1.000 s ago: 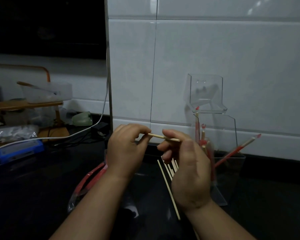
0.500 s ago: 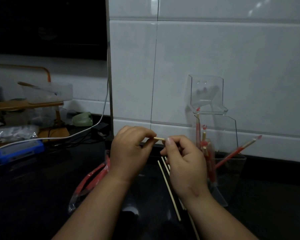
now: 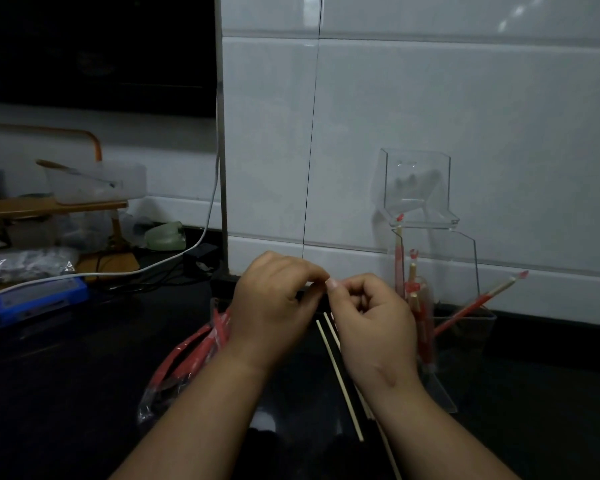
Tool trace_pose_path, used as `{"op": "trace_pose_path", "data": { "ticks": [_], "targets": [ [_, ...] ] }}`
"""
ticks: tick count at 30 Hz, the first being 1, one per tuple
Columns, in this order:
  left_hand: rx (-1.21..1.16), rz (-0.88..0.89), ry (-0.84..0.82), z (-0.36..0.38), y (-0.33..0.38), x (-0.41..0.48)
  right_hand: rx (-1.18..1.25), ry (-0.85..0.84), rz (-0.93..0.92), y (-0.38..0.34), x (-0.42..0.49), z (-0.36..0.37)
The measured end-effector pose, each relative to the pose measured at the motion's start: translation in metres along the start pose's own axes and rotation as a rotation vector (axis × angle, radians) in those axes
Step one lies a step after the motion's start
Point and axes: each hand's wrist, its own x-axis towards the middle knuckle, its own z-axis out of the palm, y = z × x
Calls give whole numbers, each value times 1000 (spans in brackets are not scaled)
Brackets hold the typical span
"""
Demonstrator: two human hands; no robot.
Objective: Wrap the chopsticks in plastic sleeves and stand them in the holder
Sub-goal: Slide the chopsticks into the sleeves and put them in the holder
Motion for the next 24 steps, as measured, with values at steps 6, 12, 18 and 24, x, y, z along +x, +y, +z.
{"op": "trace_pose_path", "data": {
  "ticks": [6,12,18,24],
  "targets": [
    [-139,-225,163,-6,2,4,37,8,-7,0,-2,-1],
    [-271,-500,479,-16,-2,10,-72,-97,-18,7,-2,4],
    [-381,-736,679,-22,-7,14,-371,-266,6,11,-2,3],
    [-557,-1027,758,-21,-18,16,-474,-378,89,12,-2,2]
  ]
}}
